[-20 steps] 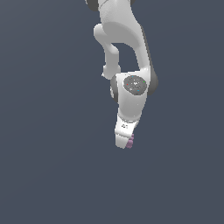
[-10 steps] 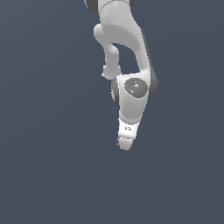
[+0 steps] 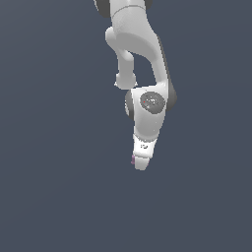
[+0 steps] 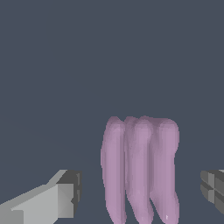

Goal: Pick up the object and move it to a goal position.

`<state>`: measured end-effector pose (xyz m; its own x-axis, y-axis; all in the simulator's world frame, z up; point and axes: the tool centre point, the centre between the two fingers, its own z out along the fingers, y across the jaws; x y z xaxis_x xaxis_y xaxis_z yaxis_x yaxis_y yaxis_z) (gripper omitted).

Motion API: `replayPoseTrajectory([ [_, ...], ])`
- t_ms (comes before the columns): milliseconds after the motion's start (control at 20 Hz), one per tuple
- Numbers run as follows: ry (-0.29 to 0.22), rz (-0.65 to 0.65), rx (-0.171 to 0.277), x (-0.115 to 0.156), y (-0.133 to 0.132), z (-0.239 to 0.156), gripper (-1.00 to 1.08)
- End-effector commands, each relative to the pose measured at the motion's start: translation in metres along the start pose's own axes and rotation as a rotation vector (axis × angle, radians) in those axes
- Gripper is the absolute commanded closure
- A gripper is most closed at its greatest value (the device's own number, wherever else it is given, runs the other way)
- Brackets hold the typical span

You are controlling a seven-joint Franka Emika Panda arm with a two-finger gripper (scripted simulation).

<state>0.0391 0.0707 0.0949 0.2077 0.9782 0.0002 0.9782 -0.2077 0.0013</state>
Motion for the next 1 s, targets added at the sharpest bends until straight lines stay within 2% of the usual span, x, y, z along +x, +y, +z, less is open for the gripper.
replayPoseTrajectory([
  [0, 0.000, -0.002, 0.001, 0.000, -0.001, 0.013, -0.92],
  [450, 0.000, -0.004, 0.001, 0.000, 0.000, 0.037, -0.92],
  [500, 0.000, -0.004, 0.001, 0.000, 0.000, 0.037, 1.08],
  [950, 0.000, -0.004, 0.001, 0.000, 0.000, 0.037, 1.08],
])
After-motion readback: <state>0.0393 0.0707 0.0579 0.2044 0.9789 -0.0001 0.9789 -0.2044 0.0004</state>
